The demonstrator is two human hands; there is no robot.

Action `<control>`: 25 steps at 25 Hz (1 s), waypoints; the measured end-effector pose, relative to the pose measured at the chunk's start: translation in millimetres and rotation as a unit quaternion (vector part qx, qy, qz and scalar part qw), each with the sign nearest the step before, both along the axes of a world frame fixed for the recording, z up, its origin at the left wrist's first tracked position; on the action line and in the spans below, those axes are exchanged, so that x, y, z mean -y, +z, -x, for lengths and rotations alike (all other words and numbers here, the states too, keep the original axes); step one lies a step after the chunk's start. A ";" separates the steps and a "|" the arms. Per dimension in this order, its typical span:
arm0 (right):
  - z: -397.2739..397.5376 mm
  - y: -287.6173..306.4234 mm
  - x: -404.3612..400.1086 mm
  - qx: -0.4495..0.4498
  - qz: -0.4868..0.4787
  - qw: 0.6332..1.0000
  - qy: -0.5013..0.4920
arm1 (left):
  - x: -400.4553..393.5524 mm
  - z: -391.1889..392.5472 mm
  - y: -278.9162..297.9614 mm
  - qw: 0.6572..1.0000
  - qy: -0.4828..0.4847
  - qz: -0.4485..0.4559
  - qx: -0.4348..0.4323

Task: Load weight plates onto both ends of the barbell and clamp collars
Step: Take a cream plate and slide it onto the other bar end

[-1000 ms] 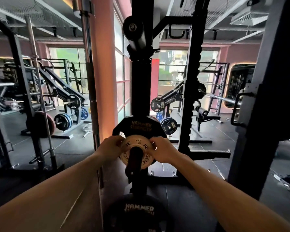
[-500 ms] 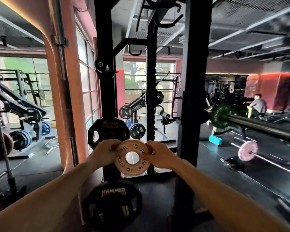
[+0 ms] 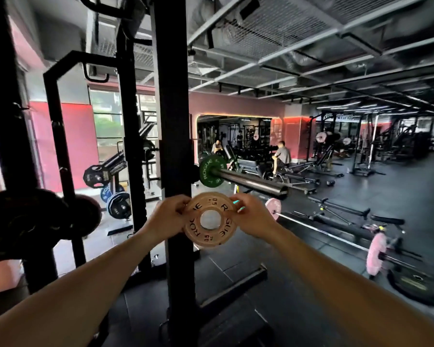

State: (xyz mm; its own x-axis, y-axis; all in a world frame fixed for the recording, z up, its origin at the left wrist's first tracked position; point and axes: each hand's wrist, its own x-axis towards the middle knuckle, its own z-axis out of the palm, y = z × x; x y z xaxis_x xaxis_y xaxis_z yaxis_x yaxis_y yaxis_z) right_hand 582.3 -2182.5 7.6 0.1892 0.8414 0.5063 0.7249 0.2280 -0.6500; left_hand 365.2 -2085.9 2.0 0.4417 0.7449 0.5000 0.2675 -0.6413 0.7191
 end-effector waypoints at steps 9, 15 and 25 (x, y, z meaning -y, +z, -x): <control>-185.4 4.6 -9.1 0.015 -0.035 0.999 0.022 | 4.1 -195.3 -5.2 0.996 0.078 -0.012 0.032; -237.6 11.6 -37.1 0.024 -0.039 0.997 0.063 | 9.2 -234.3 4.8 0.992 0.107 -0.061 0.028; -276.4 23.9 -59.4 0.067 -0.015 0.991 0.115 | 5.9 -254.1 13.4 0.991 0.124 -0.058 0.003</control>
State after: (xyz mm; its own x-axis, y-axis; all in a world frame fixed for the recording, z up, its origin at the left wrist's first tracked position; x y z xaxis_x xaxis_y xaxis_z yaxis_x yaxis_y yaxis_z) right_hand 858.7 -2123.2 31.6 -0.0754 0.8383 0.5399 0.7305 0.4150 -0.5423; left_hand 619.3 -2091.8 15.4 0.2487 0.7679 0.5903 0.4228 -0.6344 0.6472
